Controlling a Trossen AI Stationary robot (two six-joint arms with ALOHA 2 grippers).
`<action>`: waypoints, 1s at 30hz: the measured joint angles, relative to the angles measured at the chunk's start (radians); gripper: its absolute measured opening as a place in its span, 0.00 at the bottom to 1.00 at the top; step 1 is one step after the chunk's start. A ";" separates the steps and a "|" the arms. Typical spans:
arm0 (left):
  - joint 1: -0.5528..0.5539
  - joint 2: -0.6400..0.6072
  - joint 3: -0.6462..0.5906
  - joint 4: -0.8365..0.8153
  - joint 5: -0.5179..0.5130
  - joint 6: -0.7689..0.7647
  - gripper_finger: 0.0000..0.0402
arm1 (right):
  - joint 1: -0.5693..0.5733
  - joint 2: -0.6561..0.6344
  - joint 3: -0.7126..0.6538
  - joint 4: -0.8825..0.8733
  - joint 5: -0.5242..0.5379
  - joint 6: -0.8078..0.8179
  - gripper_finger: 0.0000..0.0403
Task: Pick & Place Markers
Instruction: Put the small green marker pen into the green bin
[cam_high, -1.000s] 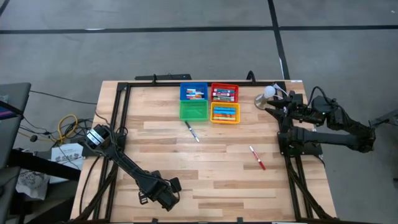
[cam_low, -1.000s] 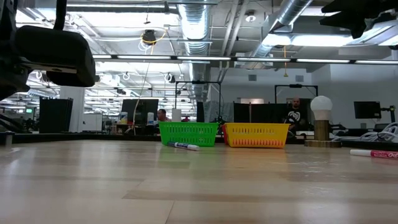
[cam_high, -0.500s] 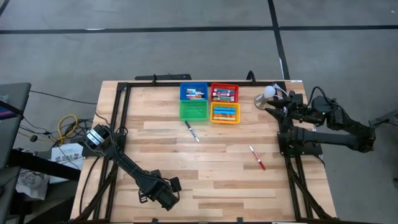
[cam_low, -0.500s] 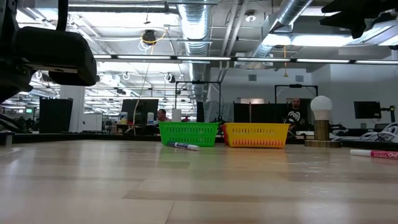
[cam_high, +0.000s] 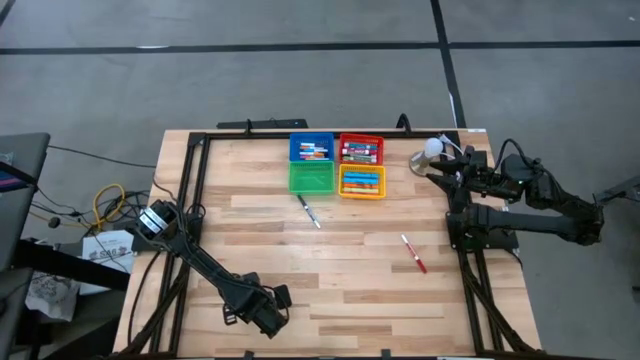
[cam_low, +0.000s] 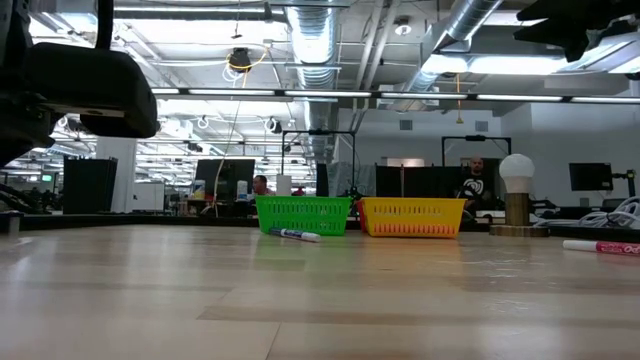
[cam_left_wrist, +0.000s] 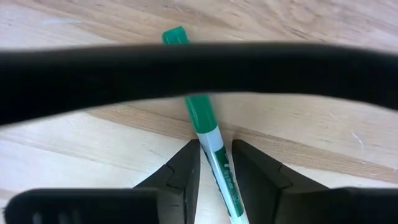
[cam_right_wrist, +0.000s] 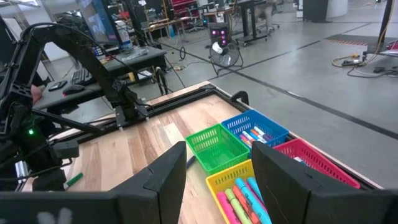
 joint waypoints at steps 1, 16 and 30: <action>0.000 0.000 0.000 0.000 0.000 0.000 0.23 | 0.000 0.000 0.000 0.000 0.000 0.000 0.42; 0.013 0.000 0.000 -0.002 0.001 0.071 0.11 | 0.000 0.000 0.000 0.000 0.000 -0.001 0.42; 0.033 -0.031 -0.006 -0.017 -0.036 0.159 0.13 | 0.000 0.000 0.000 0.000 0.000 -0.001 0.42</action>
